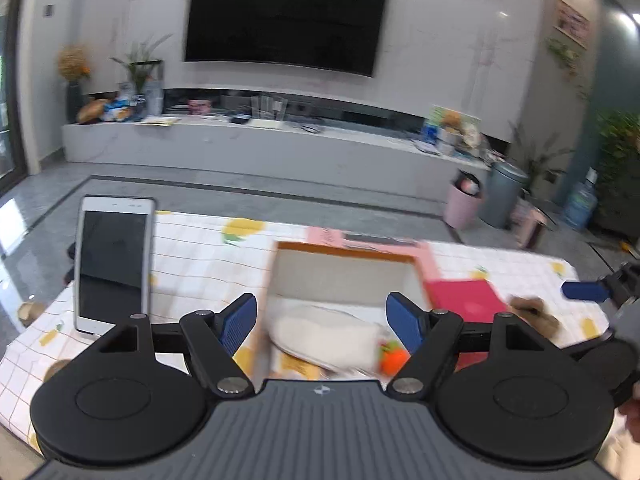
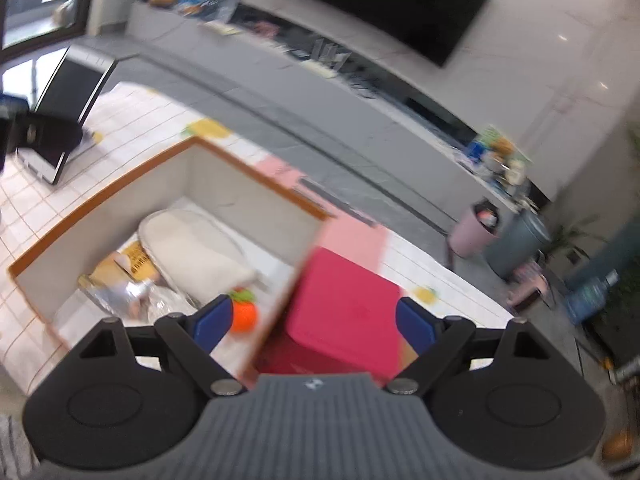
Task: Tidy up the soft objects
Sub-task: 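Move both grippers from the box back to the remaining soft items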
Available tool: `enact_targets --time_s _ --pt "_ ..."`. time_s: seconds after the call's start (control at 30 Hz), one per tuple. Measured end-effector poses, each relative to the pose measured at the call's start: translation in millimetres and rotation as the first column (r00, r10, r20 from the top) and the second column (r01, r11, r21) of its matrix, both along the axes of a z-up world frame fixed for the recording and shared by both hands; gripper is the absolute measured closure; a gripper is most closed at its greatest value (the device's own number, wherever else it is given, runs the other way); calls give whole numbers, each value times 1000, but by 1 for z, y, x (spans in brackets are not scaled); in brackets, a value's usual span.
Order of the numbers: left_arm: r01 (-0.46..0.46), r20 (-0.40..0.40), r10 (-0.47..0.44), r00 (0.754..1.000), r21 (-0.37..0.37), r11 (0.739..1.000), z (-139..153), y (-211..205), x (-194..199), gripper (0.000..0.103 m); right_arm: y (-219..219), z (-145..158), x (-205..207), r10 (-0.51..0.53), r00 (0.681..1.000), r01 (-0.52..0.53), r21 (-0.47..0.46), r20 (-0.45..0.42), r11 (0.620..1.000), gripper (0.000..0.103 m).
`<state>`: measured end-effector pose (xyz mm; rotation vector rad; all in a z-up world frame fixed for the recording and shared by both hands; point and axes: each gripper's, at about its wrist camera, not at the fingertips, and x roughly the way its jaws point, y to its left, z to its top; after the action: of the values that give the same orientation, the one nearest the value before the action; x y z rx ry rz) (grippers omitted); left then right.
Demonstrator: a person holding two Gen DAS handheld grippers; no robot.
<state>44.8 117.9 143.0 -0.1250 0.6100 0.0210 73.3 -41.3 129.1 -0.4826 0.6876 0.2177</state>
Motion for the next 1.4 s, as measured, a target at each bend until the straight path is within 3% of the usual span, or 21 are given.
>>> enact_targets --time_s 0.17,0.37,0.57,0.73,0.9,1.1,1.23,1.33,1.4 --pt "15 -66 -14 998 6 1000 17 -33 -23 16 -64 39 -59 -136 990 132 77 47 988 16" --pt "73 -84 -73 994 -7 997 34 -72 -47 16 -138 67 -118 -241 967 226 161 79 961 14" --pt "134 -55 -133 990 5 991 46 -121 -47 16 -200 65 -139 -354 933 334 197 72 922 14" --pt "236 -101 -241 965 -57 970 59 -168 -14 16 -232 59 -134 -391 920 377 203 35 904 14" --pt "329 -131 -332 934 -40 943 57 -222 46 16 -261 45 -90 -443 896 436 240 -28 867 7" --pt "412 -151 -420 895 -82 907 24 -259 128 16 -277 -14 13 -489 857 515 242 -162 822 7" --pt "423 -188 -441 877 -132 897 4 -264 175 19 -281 -59 95 -467 844 522 204 -264 828 12" --pt "482 -189 -489 851 -85 872 6 -269 195 19 -280 -68 135 -444 831 513 154 -335 844 16" --pt "454 -176 -457 872 -61 889 5 -273 202 18 -277 -63 149 -472 820 535 141 -325 833 15"
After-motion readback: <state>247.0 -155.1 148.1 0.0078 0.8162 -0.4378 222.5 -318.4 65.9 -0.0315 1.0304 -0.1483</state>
